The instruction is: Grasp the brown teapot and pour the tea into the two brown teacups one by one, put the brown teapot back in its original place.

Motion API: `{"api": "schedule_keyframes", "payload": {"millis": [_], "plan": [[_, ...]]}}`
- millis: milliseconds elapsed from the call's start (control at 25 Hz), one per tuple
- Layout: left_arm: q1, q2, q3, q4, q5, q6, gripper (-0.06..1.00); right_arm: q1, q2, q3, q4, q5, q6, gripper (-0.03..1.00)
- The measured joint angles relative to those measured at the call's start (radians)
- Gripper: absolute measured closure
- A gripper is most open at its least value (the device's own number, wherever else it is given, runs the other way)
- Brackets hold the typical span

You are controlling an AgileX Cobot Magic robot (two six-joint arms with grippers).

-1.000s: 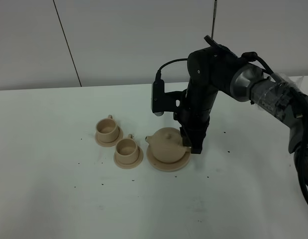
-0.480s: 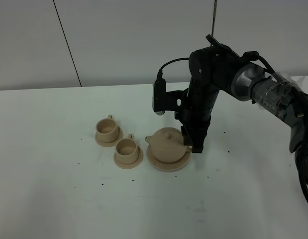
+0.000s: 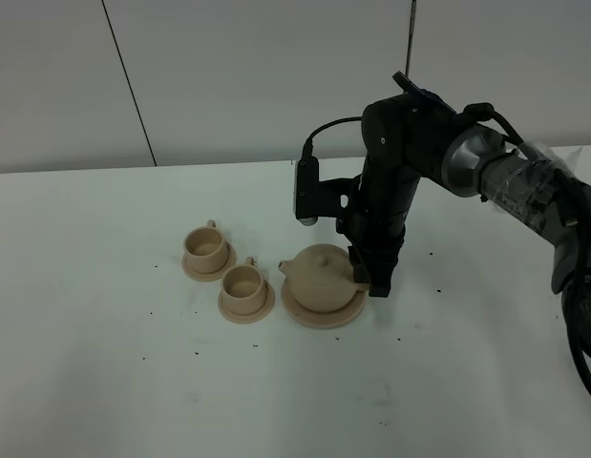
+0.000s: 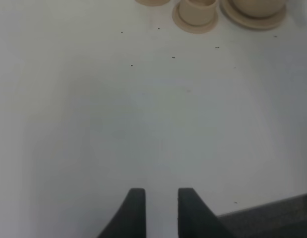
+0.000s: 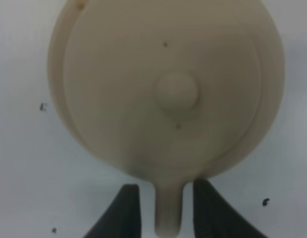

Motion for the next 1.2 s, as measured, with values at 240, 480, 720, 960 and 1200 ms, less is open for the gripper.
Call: {"api": "schedule_keyframes", "payload": {"millis": [240, 480, 720, 960, 1200], "plan": [[0.0, 0.0, 0.0, 0.0, 0.0, 0.0, 0.71, 0.0, 0.003, 0.0, -0.002, 0.001, 0.0, 0.72], [0.0, 0.0, 0.0, 0.0, 0.0, 0.0, 0.71, -0.001, 0.005, 0.0, -0.001, 0.003, 0.0, 0.72], [0.0, 0.0, 0.0, 0.0, 0.0, 0.0, 0.71, -0.001, 0.005, 0.0, -0.001, 0.003, -0.001, 0.72], [0.0, 0.0, 0.0, 0.0, 0.0, 0.0, 0.71, -0.001, 0.005, 0.0, 0.002, 0.003, -0.003, 0.72], [0.0, 0.0, 0.0, 0.0, 0.0, 0.0, 0.71, -0.001, 0.005, 0.0, 0.003, 0.004, -0.003, 0.72]]}}
